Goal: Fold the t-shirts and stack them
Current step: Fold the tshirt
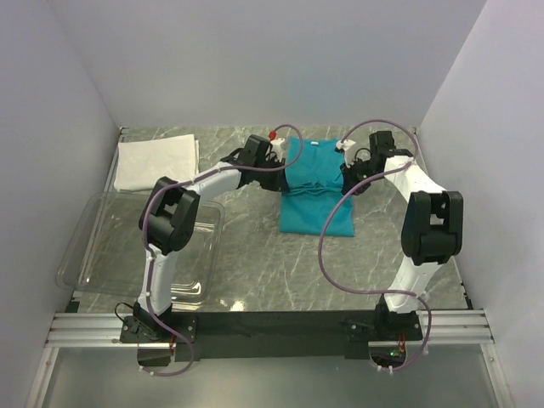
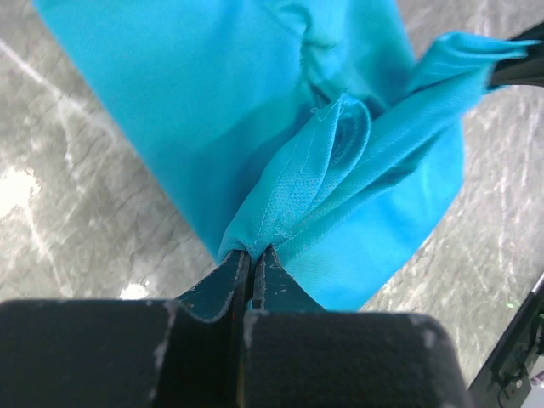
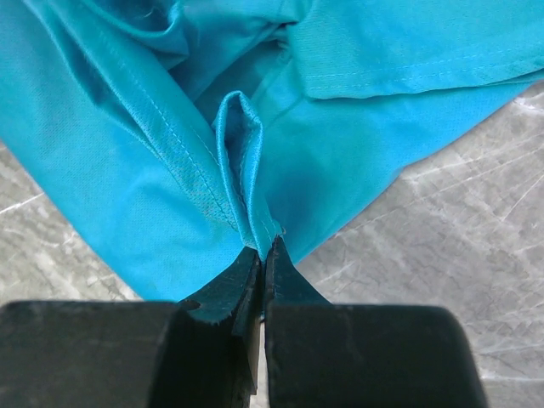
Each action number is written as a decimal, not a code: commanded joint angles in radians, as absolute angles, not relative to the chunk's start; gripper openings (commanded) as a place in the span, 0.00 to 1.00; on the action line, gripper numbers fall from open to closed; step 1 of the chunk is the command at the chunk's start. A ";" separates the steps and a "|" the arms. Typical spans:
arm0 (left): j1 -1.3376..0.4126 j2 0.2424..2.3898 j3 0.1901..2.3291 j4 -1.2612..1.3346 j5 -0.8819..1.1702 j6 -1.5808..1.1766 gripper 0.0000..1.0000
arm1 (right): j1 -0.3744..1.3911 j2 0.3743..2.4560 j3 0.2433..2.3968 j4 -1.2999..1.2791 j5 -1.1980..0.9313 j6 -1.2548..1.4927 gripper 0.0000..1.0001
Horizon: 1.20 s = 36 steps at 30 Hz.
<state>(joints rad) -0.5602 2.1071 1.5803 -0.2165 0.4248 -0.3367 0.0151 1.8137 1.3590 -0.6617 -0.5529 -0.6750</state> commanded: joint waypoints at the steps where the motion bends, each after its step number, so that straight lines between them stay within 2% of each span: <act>1: -0.563 2.123 1.658 -0.218 0.477 -0.328 0.00 | 0.012 1.827 1.416 -0.627 -0.535 -0.632 0.00; 11: -0.560 2.204 1.749 -0.239 0.486 -0.339 0.00 | 0.015 1.856 1.456 -0.592 -0.496 -0.572 0.00; 12: -0.558 2.210 1.761 -0.239 0.471 -0.344 0.01 | 0.017 1.861 1.462 -0.575 -0.483 -0.533 0.03; 13: -0.554 2.221 1.769 -0.241 0.462 -0.350 0.06 | 0.018 1.864 1.468 -0.560 -0.448 -0.505 0.16; 14: -0.552 2.223 1.788 -0.253 0.436 -0.365 0.13 | 0.017 1.861 1.468 -0.542 -0.427 -0.474 0.24; 15: -0.552 2.224 1.798 -0.255 0.398 -0.370 0.24 | 0.020 1.856 1.467 -0.505 -0.405 -0.418 0.47; 16: -0.548 2.214 1.804 -0.255 0.371 -0.374 0.49 | 0.021 1.845 1.463 -0.488 -0.373 -0.387 0.62; 18: -0.546 2.191 1.810 -0.233 0.313 -0.390 0.76 | 0.021 1.830 1.457 -0.453 -0.313 -0.324 0.71; 20: -0.543 2.152 1.815 -0.227 0.272 -0.387 0.83 | 0.018 1.798 1.442 -0.442 -0.293 -0.298 0.74; 23: -0.543 2.083 1.786 -0.227 0.193 -0.344 0.83 | 0.009 1.731 1.398 -0.426 -0.320 -0.284 0.73; 25: -0.542 2.010 1.737 -0.201 0.189 -0.315 0.81 | 0.006 1.683 1.362 -0.462 -0.437 -0.351 0.71; 27: -0.540 1.964 1.662 -0.198 0.210 -0.278 0.79 | 0.006 1.658 1.350 -0.609 -0.603 -0.558 0.70; 30: -0.541 1.881 1.565 -0.254 0.282 -0.226 0.78 | -0.023 1.629 1.266 -0.753 -0.713 -0.818 0.70; 33: -0.552 1.795 1.432 -0.299 0.348 -0.209 0.77 | -0.031 1.548 1.137 -0.836 -0.738 -1.089 0.71; 36: -0.589 1.763 1.333 -0.353 0.367 -0.242 0.76 | -0.032 1.508 1.008 -0.809 -0.689 -1.233 0.73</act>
<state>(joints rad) -0.5503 1.7741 1.4166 -0.2737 0.3038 -0.2550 -0.0250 1.5539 1.0897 -0.7284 -0.6567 -0.9314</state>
